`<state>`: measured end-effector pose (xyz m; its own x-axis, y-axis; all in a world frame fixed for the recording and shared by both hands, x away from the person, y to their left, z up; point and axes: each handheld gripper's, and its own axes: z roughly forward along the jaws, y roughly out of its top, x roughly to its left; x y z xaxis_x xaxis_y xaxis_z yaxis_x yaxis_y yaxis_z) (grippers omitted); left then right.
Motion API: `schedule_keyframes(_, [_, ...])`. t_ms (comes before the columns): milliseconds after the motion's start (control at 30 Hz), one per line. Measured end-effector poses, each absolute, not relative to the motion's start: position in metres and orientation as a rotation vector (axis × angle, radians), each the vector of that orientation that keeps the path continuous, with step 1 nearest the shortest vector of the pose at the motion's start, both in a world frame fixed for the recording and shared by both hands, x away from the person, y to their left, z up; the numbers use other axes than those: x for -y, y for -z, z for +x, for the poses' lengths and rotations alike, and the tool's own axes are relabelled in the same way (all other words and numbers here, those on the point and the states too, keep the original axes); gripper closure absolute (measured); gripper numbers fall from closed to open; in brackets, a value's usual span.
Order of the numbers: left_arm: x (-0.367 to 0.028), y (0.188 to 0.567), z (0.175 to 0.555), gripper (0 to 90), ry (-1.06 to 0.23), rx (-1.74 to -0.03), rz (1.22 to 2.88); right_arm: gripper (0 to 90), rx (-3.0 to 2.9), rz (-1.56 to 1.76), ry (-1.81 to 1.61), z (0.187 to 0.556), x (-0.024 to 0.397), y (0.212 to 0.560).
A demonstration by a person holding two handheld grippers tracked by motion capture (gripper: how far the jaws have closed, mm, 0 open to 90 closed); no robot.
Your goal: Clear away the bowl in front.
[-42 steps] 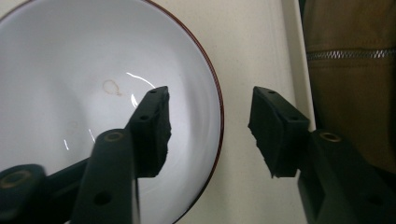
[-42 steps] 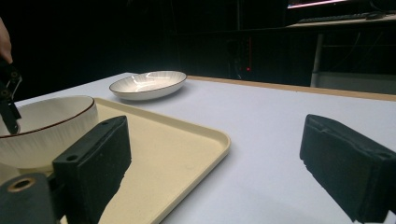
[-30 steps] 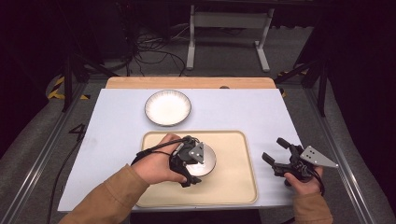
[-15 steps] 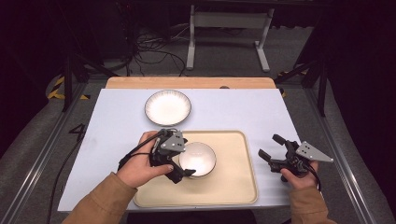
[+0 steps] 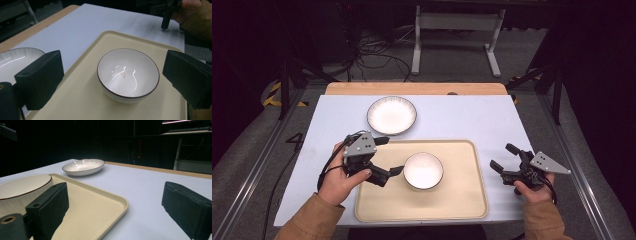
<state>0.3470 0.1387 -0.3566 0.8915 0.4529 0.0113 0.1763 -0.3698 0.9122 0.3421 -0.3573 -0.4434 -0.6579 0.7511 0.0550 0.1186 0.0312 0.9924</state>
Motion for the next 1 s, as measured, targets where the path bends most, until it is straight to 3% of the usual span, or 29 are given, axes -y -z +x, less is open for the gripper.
schedule_keyframes(433, [-0.186, 0.374, 0.338, 4.1, -0.468, -0.573, 1.834, 7.2, -1.843, 0.866, -1.627, 0.340, 0.359, 0.441])
schedule_keyframes(1000, [-0.228, 0.419, 0.332, 3.9, -0.458, -0.669, 1.744, 5.5, -1.847, 0.859, -1.619, 0.338, 0.364, 0.442])
